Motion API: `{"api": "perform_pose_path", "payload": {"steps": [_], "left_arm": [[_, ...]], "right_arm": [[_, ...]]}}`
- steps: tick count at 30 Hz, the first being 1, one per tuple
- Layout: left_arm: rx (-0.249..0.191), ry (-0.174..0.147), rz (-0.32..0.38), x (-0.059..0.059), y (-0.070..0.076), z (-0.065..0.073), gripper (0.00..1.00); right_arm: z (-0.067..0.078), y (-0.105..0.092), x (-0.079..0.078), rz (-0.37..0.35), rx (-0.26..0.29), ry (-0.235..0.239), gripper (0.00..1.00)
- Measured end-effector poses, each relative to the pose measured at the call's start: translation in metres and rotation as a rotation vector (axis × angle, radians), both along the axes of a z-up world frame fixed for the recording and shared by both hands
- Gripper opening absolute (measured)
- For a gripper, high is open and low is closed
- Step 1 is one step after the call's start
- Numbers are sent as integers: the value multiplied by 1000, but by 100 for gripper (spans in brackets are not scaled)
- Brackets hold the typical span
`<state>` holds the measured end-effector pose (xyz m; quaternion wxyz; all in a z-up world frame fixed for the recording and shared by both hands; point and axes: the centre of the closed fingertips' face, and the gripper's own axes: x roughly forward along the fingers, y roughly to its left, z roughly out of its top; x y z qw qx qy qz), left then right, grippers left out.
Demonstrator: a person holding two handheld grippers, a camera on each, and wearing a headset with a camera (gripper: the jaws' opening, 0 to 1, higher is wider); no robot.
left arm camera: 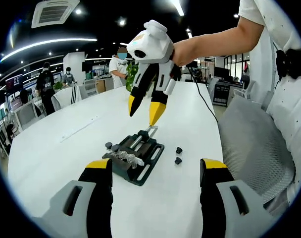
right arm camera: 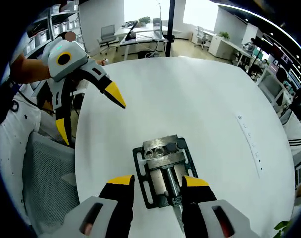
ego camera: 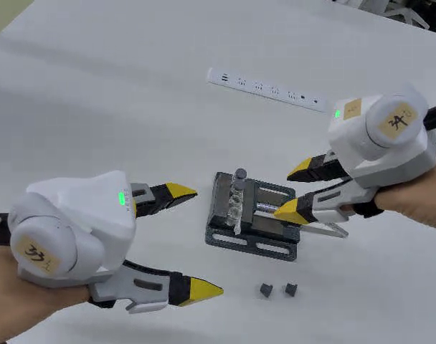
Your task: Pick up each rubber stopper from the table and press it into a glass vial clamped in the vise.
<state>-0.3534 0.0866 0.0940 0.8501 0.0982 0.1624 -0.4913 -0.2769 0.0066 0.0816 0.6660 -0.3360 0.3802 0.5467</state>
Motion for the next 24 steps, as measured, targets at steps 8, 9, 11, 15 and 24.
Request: {"api": "perform_pose_path", "payload": {"steps": [8,9,11,15,24], "left_arm": [[48,-3,-56,-2,-9,-5,65],[54,-7,-68,-2,-12,-6,64],[61,-10,-84,-3,-15,-7,62],[95,-5,-128,-5,-23,-15,56],[180,-3,-247,-8,-47,-35,43]], "right_arm": [[2,-23,-18,-48,48,-4,40],[2,-27,-20,-57,57,-3,41],[1,-32,-23,-72,71,4,42],[-2,-45,-33,-97,91,11,45],[-9,-66,-54,-156,145,31,51]]}}
